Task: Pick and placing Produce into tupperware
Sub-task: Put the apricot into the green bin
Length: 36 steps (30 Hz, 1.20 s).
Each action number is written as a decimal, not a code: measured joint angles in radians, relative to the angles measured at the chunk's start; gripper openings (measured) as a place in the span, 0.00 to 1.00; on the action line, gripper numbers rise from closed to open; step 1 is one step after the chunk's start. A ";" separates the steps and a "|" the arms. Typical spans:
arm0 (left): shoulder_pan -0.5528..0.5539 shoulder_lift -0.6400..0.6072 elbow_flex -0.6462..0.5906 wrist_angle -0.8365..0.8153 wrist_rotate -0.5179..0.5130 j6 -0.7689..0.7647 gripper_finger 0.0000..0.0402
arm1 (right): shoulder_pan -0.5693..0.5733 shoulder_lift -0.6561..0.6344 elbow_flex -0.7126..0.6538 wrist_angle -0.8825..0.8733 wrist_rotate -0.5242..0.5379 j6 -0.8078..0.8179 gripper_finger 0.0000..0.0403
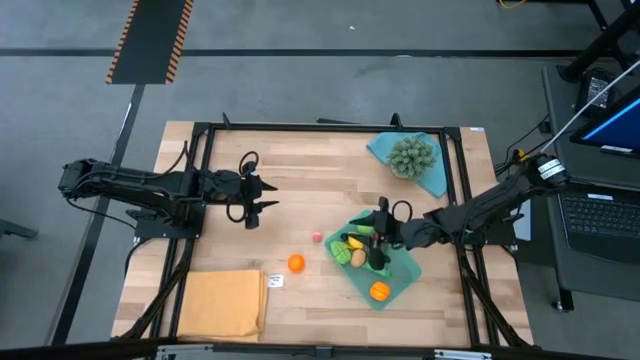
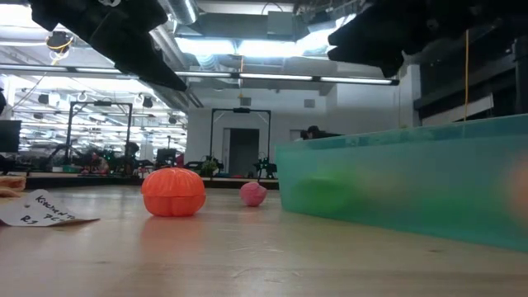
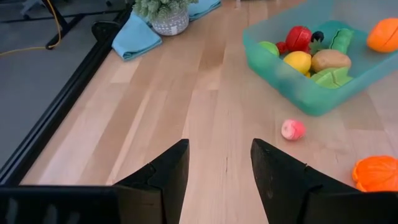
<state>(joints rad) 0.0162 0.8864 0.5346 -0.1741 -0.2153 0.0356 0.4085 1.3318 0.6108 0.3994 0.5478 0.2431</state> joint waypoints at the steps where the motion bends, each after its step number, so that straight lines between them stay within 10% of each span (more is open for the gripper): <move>1: 0.000 0.000 0.000 0.000 0.000 0.008 0.41 | 0.000 0.001 -0.023 0.055 0.000 -0.015 0.40; 9: -0.021 0.055 0.000 0.039 0.000 0.066 0.41 | -0.001 0.002 -0.171 0.290 0.000 -0.040 0.40; 36: -0.079 0.686 0.133 0.334 0.155 0.025 0.41 | -0.065 0.002 -0.175 0.287 -0.001 -0.026 0.40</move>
<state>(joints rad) -0.0624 1.5727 0.6674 0.1596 -0.0606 0.0608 0.3431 1.3342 0.4355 0.6868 0.5473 0.2168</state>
